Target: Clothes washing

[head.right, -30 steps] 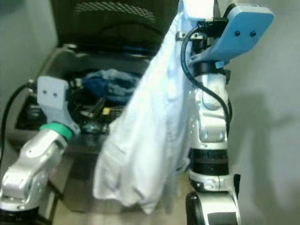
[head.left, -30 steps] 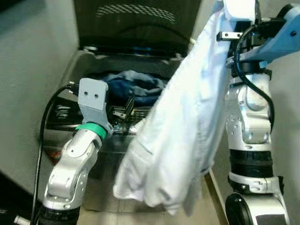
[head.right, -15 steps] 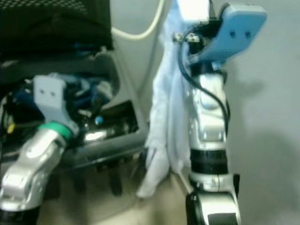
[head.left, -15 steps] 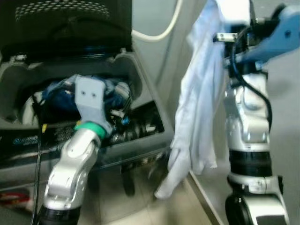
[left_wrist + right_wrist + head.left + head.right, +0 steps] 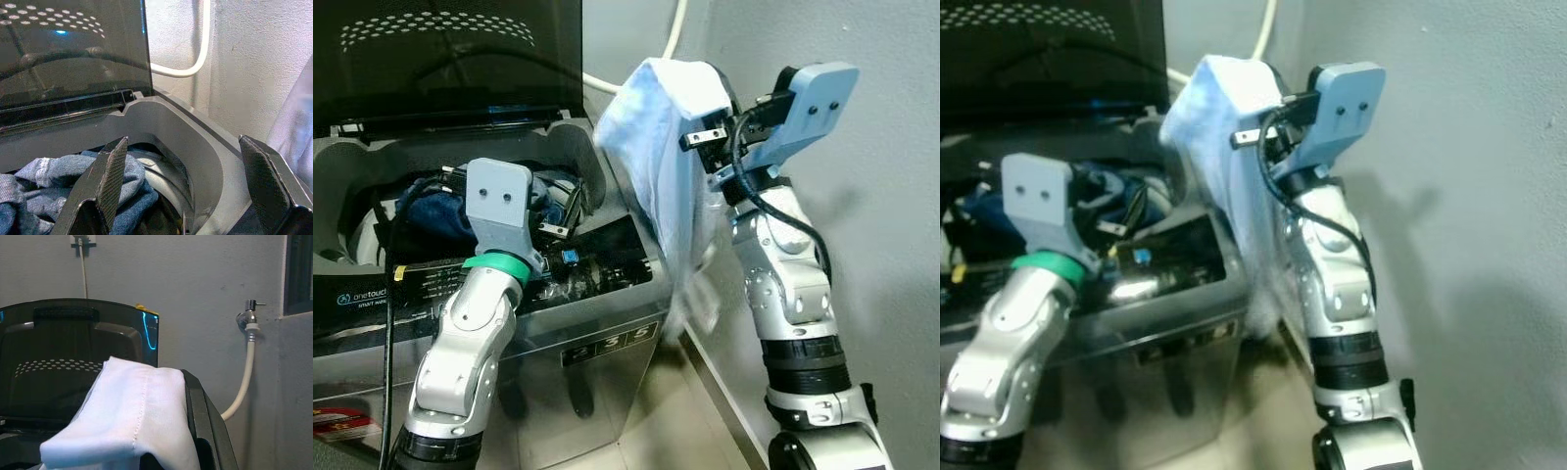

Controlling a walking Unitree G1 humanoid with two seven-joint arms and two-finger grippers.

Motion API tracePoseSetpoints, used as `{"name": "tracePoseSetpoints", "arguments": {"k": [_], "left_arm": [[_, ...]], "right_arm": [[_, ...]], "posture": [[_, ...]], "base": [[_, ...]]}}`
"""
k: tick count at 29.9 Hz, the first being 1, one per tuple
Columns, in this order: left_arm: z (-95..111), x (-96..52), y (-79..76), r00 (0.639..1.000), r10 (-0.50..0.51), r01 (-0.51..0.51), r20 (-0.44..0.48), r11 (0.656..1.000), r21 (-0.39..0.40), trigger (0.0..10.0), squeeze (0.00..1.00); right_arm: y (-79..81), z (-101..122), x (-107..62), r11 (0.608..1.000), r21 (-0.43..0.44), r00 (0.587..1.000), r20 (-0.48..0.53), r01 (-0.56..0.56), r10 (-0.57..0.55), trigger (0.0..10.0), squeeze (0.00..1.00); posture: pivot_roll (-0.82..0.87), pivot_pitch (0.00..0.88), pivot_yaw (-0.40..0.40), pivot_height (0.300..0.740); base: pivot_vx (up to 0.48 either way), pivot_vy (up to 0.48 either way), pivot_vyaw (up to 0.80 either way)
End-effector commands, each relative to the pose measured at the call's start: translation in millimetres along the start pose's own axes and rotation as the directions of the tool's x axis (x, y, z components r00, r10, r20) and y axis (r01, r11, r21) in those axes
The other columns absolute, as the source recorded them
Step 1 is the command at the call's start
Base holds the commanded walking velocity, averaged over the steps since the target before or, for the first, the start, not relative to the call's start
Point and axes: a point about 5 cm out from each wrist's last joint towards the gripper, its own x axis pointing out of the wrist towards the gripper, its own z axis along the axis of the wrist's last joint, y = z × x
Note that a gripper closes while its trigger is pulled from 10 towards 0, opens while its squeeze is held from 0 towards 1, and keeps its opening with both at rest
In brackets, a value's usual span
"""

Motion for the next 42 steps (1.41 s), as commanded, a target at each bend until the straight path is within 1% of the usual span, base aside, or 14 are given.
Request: {"name": "tracePoseSetpoints", "arguments": {"k": [1, 3, 8, 19, 37, 39, 40, 41, 42], "left_arm": [[3.0, -0.7, 0.9, 1.000, 0.015, -0.015, 0.018, 1.000, 0.011, 10.0, 0.00], [3.4, -0.4, 1.5, 1.000, 0.022, -0.022, 0.022, 1.000, 0.014, 10.0, 0.00], [5.1, 0.6, 4.8, 0.998, 0.049, -0.050, 0.038, 0.999, 0.019, 10.0, 0.00], [5.6, 1.0, 5.7, 0.998, 0.054, -0.055, 0.041, 0.998, 0.029, 10.0, 0.00], [3.4, 2.2, 4.3, 0.998, 0.043, -0.044, 0.037, 0.998, 0.045, 10.0, 0.00], [5.7, 2.6, 4.9, 0.998, 0.033, -0.037, 0.056, 0.996, 0.086, 10.0, 0.00], [5.7, 2.6, 4.9, 0.998, 0.033, -0.037, 0.056, 0.996, 0.086, 10.0, 0.00], [9.7, 4.0, 8.4, 0.996, 0.042, -0.054, 0.084, 0.988, 0.145, 10.0, 0.00], [18.3, 7.3, 13.4, 0.990, 0.036, -0.066, 0.139, 0.974, 0.217, 10.0, 0.00]], "right_arm": [[-3.7, 1.8, -1.5, 1.000, 0.021, 1.000, 0.012, 0.020, -0.020, 10.0, 0.00], [-4.4, 0.0, -2.4, 0.999, 0.025, 1.000, 0.004, 0.022, -0.022, 10.0, 0.00], [-5.4, -6.8, -7.0, 0.999, 0.038, 0.999, -0.028, 0.023, -0.022, 10.0, 0.00], [-5.4, -8.4, -8.0, 0.999, 0.040, 0.999, -0.037, 0.024, -0.022, 10.0, 0.00], [-6.0, -9.0, -8.7, 0.999, 0.032, 0.999, -0.037, 0.020, -0.019, 10.0, 0.00], [-2.7, -10.9, -9.5, 1.000, 0.017, 0.999, -0.047, -0.010, 0.011, 10.0, 0.00], [-2.7, -10.9, -9.5, 1.000, 0.017, 0.999, -0.047, -0.010, 0.011, 10.0, 0.00], [4.4, -9.9, -8.6, 0.998, 0.016, 0.997, -0.042, -0.066, 0.067, 10.0, 0.00], [21.3, -2.3, -2.2, 0.982, 0.015, 0.982, -0.003, -0.190, 0.190, 10.0, 0.00]], "posture": [[0.10, 0.086, -0.011, 0.724], [0.10, 0.086, -0.011, 0.724], [0.11, 0.088, -0.012, 0.724], [0.11, 0.088, -0.011, 0.724], [0.11, 0.086, -0.006, 0.724], [0.11, 0.087, -0.006, 0.724], [0.11, 0.087, -0.006, 0.724], [0.11, 0.088, -0.008, 0.724], [0.11, 0.088, -0.007, 0.724]], "base": [[0.000, 0.000, 0.00], [0.000, 0.129, 0.00], [0.000, 0.480, 0.00], [0.000, 0.480, 0.00], [0.000, 0.000, 0.00], [0.000, 0.000, 0.00], [0.000, 0.000, 0.00], [0.000, 0.000, 0.00], [0.000, 0.000, 0.00]]}}
